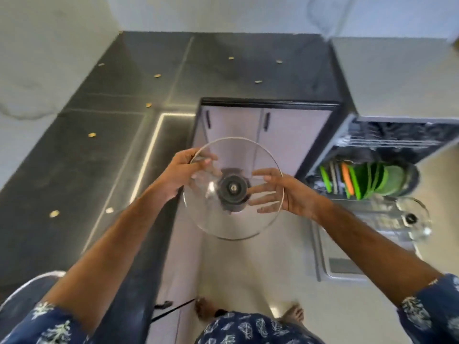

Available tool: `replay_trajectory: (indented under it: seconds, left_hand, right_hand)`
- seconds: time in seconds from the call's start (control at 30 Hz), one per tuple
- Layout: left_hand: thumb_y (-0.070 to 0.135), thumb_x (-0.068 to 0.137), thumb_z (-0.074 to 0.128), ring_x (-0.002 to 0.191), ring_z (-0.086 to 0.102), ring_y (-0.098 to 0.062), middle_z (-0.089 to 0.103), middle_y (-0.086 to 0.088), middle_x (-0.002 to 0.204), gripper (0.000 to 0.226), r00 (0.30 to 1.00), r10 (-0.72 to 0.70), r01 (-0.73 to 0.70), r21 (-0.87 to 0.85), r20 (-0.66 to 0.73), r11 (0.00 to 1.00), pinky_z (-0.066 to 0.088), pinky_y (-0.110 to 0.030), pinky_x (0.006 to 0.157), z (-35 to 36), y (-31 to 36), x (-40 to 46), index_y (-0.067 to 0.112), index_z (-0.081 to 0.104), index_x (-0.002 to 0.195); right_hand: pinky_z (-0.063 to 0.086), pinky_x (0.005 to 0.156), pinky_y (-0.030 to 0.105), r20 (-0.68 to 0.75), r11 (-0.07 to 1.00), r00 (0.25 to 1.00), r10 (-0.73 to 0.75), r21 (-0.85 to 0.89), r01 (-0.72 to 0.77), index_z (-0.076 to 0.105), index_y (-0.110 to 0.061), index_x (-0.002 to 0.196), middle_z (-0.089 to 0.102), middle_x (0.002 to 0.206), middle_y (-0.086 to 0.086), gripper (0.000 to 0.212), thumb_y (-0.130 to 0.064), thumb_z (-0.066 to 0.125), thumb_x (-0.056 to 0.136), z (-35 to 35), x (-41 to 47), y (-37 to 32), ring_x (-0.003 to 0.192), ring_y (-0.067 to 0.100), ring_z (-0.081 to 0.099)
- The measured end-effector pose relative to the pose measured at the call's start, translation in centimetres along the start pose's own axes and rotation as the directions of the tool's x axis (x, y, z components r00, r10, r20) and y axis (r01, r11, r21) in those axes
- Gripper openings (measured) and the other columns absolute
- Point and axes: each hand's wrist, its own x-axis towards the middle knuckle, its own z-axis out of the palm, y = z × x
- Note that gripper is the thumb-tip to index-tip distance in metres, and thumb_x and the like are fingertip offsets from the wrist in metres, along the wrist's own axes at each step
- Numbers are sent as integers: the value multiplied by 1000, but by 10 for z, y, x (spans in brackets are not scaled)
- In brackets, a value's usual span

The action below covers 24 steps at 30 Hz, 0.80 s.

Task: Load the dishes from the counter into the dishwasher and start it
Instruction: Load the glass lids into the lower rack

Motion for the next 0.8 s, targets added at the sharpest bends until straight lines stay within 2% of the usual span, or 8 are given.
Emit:
replay_trajectory:
  seconds: [0.13, 0.2, 0.27, 0.4, 0.53, 0.67, 0.73, 0.8]
  left_hand:
    - [27, 86, 75, 74, 72, -44, 76, -19, 87, 26, 980, -54, 19, 178, 194, 984, 55, -59, 67, 156, 26, 61, 8, 66, 102]
    - [20, 92, 71, 74, 74, -37, 76, -20, 92, 22, 976, -69, 45, 122, 206, 992, 58, -52, 59, 203, 26, 81, 10, 62, 108]
    - [14, 95, 65, 84, 75, -34, 73, -21, 108, 29, 974, -69, 68, 13, 214, 998, 63, -44, 62, 267, 24, 98, 8, 57, 122]
    - [23, 94, 65, 100, 72, -38, 72, -14, 116, 30, 966, -124, 139, -51, 228, 989, 61, -51, 70, 365, -10, 116, 12, 58, 122]
    - [26, 99, 60, 93, 73, -38, 75, -11, 107, 25, 954, -194, 204, -18, 229, 979, 60, -54, 72, 446, -44, 133, 11, 60, 119]
    - [20, 100, 59, 76, 74, -37, 75, -10, 89, 13, 952, -149, 128, 94, 268, 987, 56, -36, 49, 508, -44, 173, 9, 58, 108]
    - [16, 100, 60, 71, 73, -39, 75, -12, 86, 14, 921, -126, 65, 172, 368, 983, 53, -32, 43, 534, -43, 200, 5, 58, 108]
    - [15, 99, 61, 68, 73, -39, 75, -15, 88, 12, 866, -142, 28, 237, 479, 971, 52, -31, 41, 561, -43, 225, 6, 59, 106]
  right_hand:
    - [50, 93, 65, -22, 999, 999, -33, -23, 32, 53, -19, 140, 61, 128, 28, 41, -14, 49, 100, -101, -93, 10, 112, 52, 60]
    - [49, 93, 66, -100, 998, 993, -59, 26, 62, 55, -19, 139, 62, 128, 28, 43, -6, 49, 98, -131, -123, 26, 112, 51, 61]
    - [51, 91, 63, -191, 981, 975, -118, 130, 144, 55, -17, 139, 61, 128, 29, 47, 1, 45, 97, -176, -165, 43, 111, 52, 61]
    - [52, 91, 59, -381, 912, 909, -168, 290, 290, 48, -14, 144, 55, 135, 31, 55, 6, 43, 93, -241, -223, 70, 117, 55, 55]
    - [42, 100, 67, -500, 837, 850, -169, 383, 391, 45, -10, 143, 52, 137, 32, 55, 8, 47, 91, -291, -254, 89, 121, 57, 52]
    - [46, 95, 68, -496, 881, 866, -63, 381, 282, 49, -11, 125, 55, 132, 34, 39, -7, 59, 88, -349, -280, 87, 115, 55, 57]
    - [49, 93, 65, -435, 922, 901, -2, 348, 170, 48, -9, 122, 56, 132, 33, 35, -19, 59, 91, -382, -291, 80, 116, 54, 58]
    - [49, 94, 64, -368, 944, 928, 54, 322, 73, 46, -6, 129, 56, 133, 31, 44, -27, 57, 92, -412, -301, 74, 118, 53, 56]
